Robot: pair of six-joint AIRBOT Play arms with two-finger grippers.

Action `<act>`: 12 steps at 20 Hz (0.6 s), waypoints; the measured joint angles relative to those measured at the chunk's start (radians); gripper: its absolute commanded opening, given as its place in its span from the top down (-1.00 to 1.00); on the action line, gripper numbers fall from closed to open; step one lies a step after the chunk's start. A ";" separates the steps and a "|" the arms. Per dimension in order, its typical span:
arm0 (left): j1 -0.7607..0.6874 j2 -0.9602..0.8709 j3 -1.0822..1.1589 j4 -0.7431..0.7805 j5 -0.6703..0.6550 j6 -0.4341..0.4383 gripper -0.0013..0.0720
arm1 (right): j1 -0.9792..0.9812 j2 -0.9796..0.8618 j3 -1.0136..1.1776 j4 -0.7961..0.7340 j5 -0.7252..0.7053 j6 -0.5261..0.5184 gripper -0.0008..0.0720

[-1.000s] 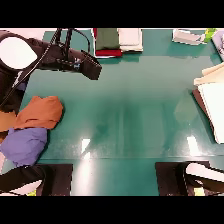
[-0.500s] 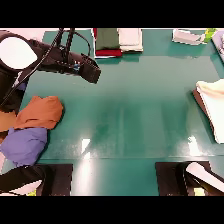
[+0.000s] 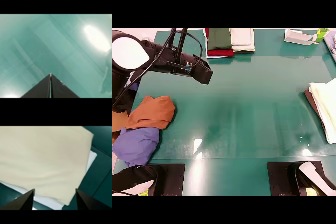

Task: Fold the shirts.

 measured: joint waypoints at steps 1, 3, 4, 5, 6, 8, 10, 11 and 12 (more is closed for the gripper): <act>0.000 0.000 0.000 0.000 0.000 0.000 0.90 | -0.005 0.002 0.010 0.033 -0.001 -0.003 -0.59; 0.000 0.000 0.000 0.000 0.000 0.000 0.90 | 0.027 0.005 0.047 0.120 -0.011 -0.008 -0.59; 0.000 0.000 0.000 0.000 -0.001 0.000 0.90 | 0.068 0.005 0.067 0.168 -0.013 -0.009 -0.59; 0.000 0.000 0.000 0.000 -0.001 0.000 0.90 | 0.125 0.005 0.083 0.206 -0.016 -0.011 -0.59; 0.000 0.000 0.000 0.000 -0.001 0.000 0.90 | 0.192 0.005 0.093 0.230 -0.018 -0.012 -0.60; 0.000 0.000 0.000 0.000 0.005 0.000 0.90 | 0.360 -0.003 0.108 0.272 -0.027 -0.014 -0.60; 0.000 0.000 0.000 0.000 0.014 0.000 0.90 | 0.546 -0.028 0.115 0.291 -0.036 -0.014 -0.59; 0.000 0.000 0.000 0.000 0.017 0.000 0.90 | 0.643 -0.046 0.117 0.299 -0.038 -0.015 -0.59; 0.000 0.000 0.000 0.000 0.019 0.000 0.90 | 0.729 -0.065 0.119 0.301 -0.040 -0.015 -0.58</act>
